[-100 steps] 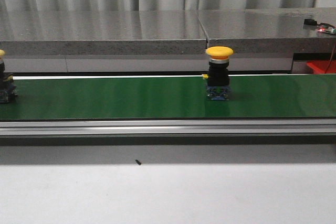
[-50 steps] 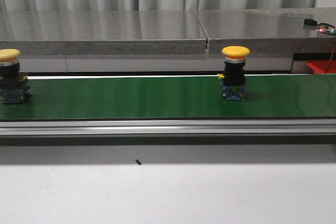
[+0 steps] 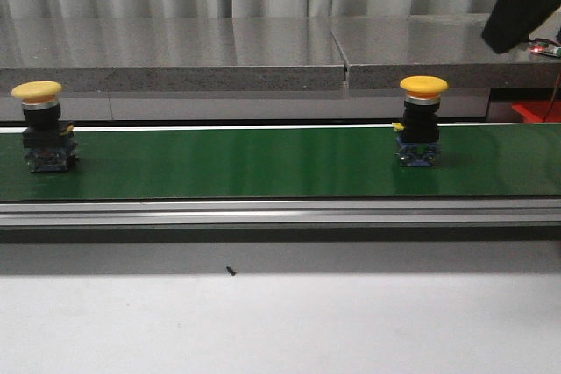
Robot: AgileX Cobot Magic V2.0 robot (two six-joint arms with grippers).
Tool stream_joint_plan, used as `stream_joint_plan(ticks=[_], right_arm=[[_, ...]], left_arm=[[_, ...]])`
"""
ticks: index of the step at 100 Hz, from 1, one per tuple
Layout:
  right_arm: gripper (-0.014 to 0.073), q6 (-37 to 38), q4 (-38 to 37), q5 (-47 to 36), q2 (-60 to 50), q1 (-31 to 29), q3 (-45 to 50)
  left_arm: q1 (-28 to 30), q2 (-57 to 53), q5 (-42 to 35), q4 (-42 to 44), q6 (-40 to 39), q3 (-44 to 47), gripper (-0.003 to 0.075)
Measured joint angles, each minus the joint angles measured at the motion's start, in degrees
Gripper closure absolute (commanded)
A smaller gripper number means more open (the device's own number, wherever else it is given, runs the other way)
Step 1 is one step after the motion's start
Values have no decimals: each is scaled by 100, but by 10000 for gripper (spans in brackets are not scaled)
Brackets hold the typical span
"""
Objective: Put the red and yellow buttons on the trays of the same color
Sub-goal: 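Lower the right gripper onto the yellow button at the belt end and close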
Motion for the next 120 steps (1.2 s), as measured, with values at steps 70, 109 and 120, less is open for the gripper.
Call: stream_joint_plan(ticks=[70,109,120], right_arm=[[163,-22,-322,-205,1575,324,-753],[390,-19,-412,108,1508,302,-765],[390,80,-466,271,1149,155,-765]], left_arm=[[0,0,0,0,0,0,741],[0,0,0,0,0,0,741],[0,0,0,0,0,0,741]])
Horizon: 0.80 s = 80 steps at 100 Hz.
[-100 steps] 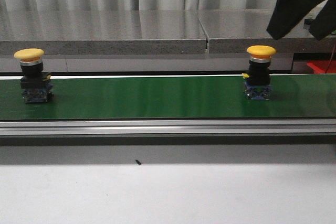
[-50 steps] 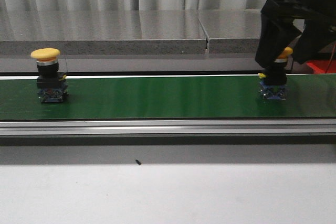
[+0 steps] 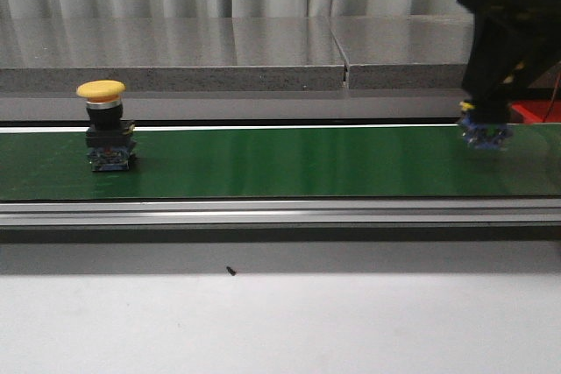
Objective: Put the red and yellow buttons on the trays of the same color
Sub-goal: 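Lower the right gripper onto the yellow button at the belt end and close, then carry the yellow button with the right gripper into the yellow tray and open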
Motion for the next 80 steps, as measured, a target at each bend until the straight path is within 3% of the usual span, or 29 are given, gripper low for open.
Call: stream_joint_plan(ticks=[20,48,80], right_arm=[[390,151,-95,464,-789,-765,0],[390,237,-143,1157,-1378,-2384,0],[390,246,-156,394,-1393,-3311,615]], left_arm=[[0,0,0,0,0,0,741],[0,0,0,0,0,0,741],[0,0,0,0,0,0,741]])
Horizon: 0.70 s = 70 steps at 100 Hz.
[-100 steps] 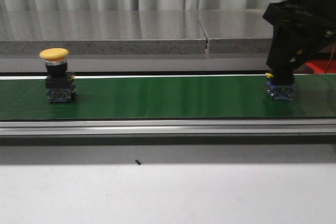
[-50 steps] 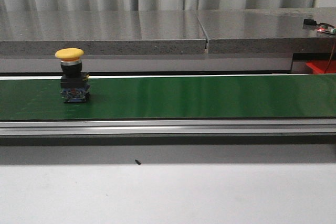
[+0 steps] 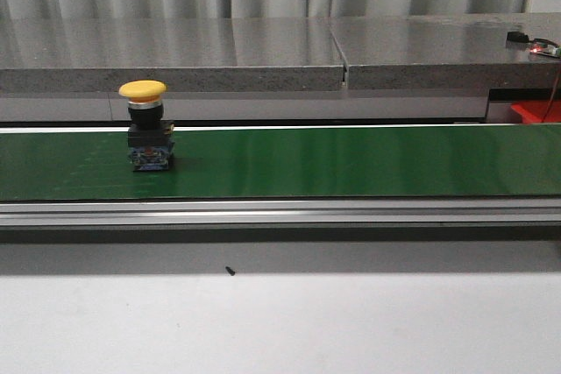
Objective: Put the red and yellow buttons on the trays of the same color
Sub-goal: 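Carry the yellow button with the right gripper into the yellow tray and open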
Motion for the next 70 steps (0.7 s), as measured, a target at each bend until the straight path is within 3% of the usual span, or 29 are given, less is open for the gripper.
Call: stream_joint_plan(ticks=[40,70], right_arm=[[390,0,11,-1563,12,-139,1643],[390,0,58,-1994,624,-139,1780]], left_arm=[[0,0,0,-4,0,0,741],[0,0,0,-13,0,0,741]])
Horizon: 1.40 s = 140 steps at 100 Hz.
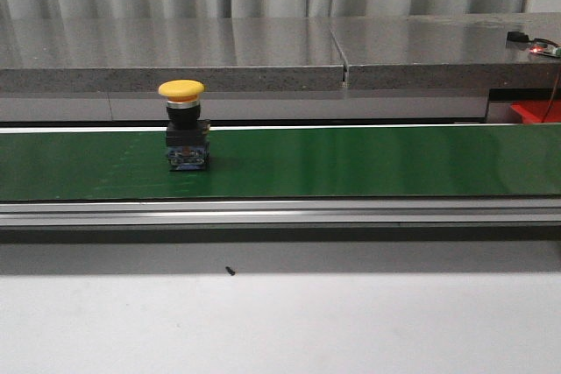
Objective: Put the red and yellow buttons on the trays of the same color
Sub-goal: 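Carry the yellow button with the right gripper into the yellow tray and open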
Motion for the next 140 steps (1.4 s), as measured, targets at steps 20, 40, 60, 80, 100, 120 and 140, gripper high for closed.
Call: stream_joint_plan(ticks=[20,40,60,80,100,120,140], right_arm=[[390,0,0,-105,405,0,0],[324,0,3,-131,506,0,0],[-22,0,13,-131,515,0,0],[-39,133,-26,-131,457,-27,0],[-39,177,10,-131,9,-27,-10],[-39,186,48,-94,-661,120,-10],[-39,-61,61,128,-1235,874,-52]], left_arm=[[0,0,0,0,2,0,741],[0,0,0,0,2,0,741],[0,0,0,0,2,0,741],[0,0,0,0,2,0,741],[0,0,0,0,2,0,741],[0,0,0,0,2,0,741],[0,0,0,0,2,0,741]])
